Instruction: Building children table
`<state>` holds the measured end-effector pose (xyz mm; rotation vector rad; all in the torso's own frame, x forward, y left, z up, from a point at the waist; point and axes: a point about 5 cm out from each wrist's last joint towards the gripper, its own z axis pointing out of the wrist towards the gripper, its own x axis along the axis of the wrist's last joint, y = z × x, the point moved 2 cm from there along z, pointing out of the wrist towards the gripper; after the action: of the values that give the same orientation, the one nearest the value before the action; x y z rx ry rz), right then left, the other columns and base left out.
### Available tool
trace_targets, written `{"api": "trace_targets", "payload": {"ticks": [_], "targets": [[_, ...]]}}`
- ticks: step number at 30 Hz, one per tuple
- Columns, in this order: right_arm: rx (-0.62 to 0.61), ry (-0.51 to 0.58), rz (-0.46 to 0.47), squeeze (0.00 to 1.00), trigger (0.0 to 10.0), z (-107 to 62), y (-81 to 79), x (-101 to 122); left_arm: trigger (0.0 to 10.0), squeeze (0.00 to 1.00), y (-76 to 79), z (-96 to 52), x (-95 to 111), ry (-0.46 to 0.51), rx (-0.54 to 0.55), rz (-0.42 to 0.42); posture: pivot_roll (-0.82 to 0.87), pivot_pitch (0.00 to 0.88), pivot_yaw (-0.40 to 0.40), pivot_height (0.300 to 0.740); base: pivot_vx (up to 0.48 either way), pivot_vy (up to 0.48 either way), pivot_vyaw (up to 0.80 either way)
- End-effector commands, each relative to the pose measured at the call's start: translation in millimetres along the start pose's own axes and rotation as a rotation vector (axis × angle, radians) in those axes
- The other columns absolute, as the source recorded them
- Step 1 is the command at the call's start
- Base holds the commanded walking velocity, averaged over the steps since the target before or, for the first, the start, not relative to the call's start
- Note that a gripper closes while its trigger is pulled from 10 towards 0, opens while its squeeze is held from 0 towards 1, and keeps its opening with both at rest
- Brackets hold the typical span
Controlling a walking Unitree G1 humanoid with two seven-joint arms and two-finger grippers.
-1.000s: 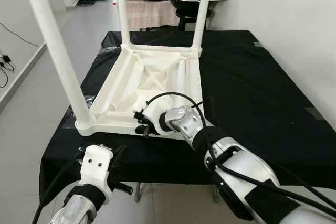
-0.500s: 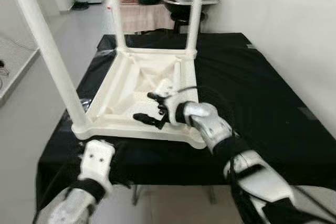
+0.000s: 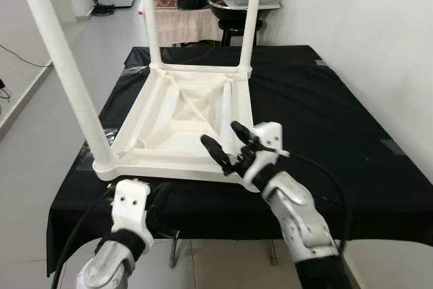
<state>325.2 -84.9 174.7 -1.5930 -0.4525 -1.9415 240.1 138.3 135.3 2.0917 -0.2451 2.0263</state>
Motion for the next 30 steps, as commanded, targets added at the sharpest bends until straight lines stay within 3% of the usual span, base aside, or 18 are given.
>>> {"api": "trace_targets", "payload": {"ticks": [1,2,4,6,7,8,10,11,13,14,15,16,17,19,24,26,30], "targets": [[-0.003,0.004,0.019,0.0,10.0,-4.6,2.6,0,10.0,0.0,-2.2,2.1,-4,-0.011,0.006,-0.011,0.05,0.0,-0.045,0.74,0.0,0.0,0.0],[-0.039,-0.005,0.075,0.0,10.0,-6.4,8.0,-3,10.0,0.0,-7.8,12.7,1,0.019,0.06,-0.016,0.04,0.0,-0.031,0.74,0.0,0.0,0.0],[-0.039,-0.005,0.075,0.0,10.0,-6.4,8.0,-3,10.0,0.0,-7.8,12.7,1,0.019,0.06,-0.016,0.04,0.0,-0.031,0.74,0.0,0.0,0.0],[-0.075,-0.001,0.13,0.0,10.0,-3.2,14.2,-2,10.0,0.0,-28.5,29.4,11,0.065,0.233,-0.023,0.04,0.0,-0.02,0.74,0.0,0.0,0.0],[-0.075,-0.001,0.13,0.0,10.0,-3.2,14.2,-2,10.0,0.0,-28.5,29.4,11,0.065,0.233,-0.023,0.04,0.0,-0.02,0.74,0.0,0.0,0.0],[-0.087,-0.005,0.109,0.0,10.0,-0.9,15.4,0,10.0,0.0,-37.3,36.0,11,0.047,0.279,-0.028,0.05,0.0,-0.029,0.74,0.0,0.0,0.0],[-0.087,-0.005,0.109,0.0,10.0,-0.9,15.4,0,10.0,0.0,-37.3,36.0,11,0.047,0.279,-0.028,0.05,0.0,-0.029,0.74,0.0,0.0,0.0],[-0.12,-0.037,0.01,0.0,10.0,0.4,17.5,0,10.0,0.0,-44.1,36.9,9,0.021,0.287,-0.023,0.04,0.0,-0.019,0.74,0.0,0.0,0.0],[-0.12,-0.037,0.01,0.0,10.0,0.4,17.5,0,10.0,0.0,-44.1,36.9,9,0.021,0.287,-0.023,0.04,0.0,-0.019,0.74,0.0,0.0,0.0],[-0.136,-0.079,-0.111,0.0,10.0,1.9,19.7,0,10.0,0.0,-47.6,35.3,7,0.002,0.282,-0.016,0.02,0.0,0.01,0.74,0.0,0.0,0.0],[-0.136,-0.079,-0.111,0.0,10.0,1.9,19.7,0,10.0,0.0,-47.6,35.3,7,0.002,0.282,-0.016,0.02,0.0,0.01,0.74,0.0,0.0,0.0],[-0.139,-0.116,-0.208,0.0,10.0,0.8,22.8,-2,10.0,0.0,-48.2,34.8,10,0.01,0.263,-0.003,0.02,0.0,0.006,0.74,0.0,0.0,0.0],[-0.165,-0.129,-0.236,0.0,10.0,0.6,27.2,-2,10.0,0.0,-51.3,35.6,17,0.032,0.258,0.021,0.02,0.0,-0.001,0.74,0.0,0.0,0.0],[-0.17,-0.131,-0.239,0.0,10.0,2.9,28.4,-1,10.0,0.0,-56.9,37.2,22,0.033,0.261,0.071,0.01,0.0,0.005,0.74,0.0,0.0,0.0],[-0.17,-0.123,-0.238,0.0,10.0,3.7,27.6,0,10.0,0.0,-59.9,35.9,21,0.034,0.25,0.067,0.0,0.0,0.015,0.74,0.0,0.0,0.0],[-0.165,-0.149,-0.259,0.0,10.0,-4.3,20.9,-9,10.0,0.0,-51.4,20.6,5,0.012,0.203,0.017,-0.01,0.0,0.015,0.74,0.0,0.0,0.0],[-0.169,-0.129,-0.224,0.0,10.0,-12.4,20.1,-7,10.0,0.0,-41.0,5.0,1,0.034,0.18,-0.006,0.0,0.0,0.016,0.74,0.159,0.0,0.0]]}}
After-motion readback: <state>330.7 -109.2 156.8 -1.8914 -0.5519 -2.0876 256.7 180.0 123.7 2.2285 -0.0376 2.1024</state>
